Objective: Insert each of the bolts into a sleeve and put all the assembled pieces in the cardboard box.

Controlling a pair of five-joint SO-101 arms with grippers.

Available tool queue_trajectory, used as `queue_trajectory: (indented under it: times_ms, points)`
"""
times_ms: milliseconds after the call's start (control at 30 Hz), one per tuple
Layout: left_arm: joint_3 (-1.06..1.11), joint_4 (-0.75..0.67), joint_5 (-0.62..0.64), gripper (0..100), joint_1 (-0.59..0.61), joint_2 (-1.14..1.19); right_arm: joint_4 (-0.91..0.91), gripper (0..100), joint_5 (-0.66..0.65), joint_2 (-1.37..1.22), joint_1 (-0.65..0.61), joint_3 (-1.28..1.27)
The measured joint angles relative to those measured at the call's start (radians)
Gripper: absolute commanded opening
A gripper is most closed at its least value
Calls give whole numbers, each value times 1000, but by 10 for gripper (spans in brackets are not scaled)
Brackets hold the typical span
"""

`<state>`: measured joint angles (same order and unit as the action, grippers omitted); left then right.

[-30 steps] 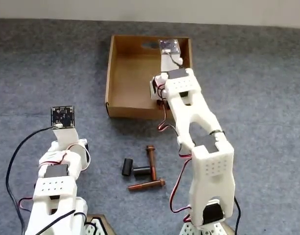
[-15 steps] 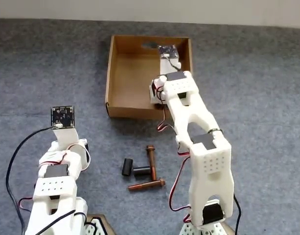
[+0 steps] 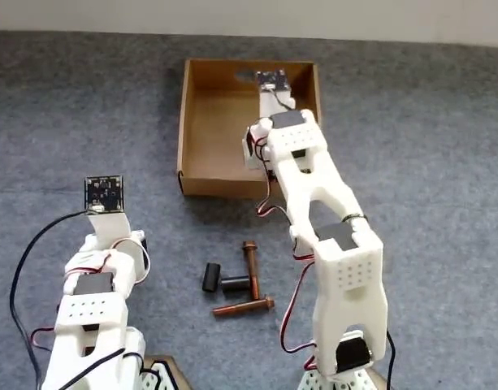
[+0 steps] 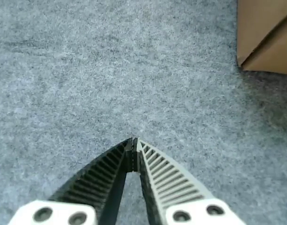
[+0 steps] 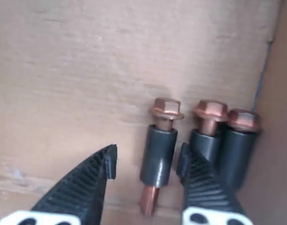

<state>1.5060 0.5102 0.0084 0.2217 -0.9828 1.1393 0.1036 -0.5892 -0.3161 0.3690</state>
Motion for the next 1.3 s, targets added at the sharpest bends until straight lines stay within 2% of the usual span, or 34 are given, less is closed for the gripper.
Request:
queue_trajectory:
  times_ms: [567, 1100, 1300]
  points:
    - [0, 0, 0, 34, 0, 0, 298, 212, 0, 479, 25, 18]
    - [0, 0, 0, 34, 0, 0, 594, 212, 0, 671, 23, 18]
    - [0, 0, 0, 34, 0, 0, 609, 213, -6, 692, 5, -80]
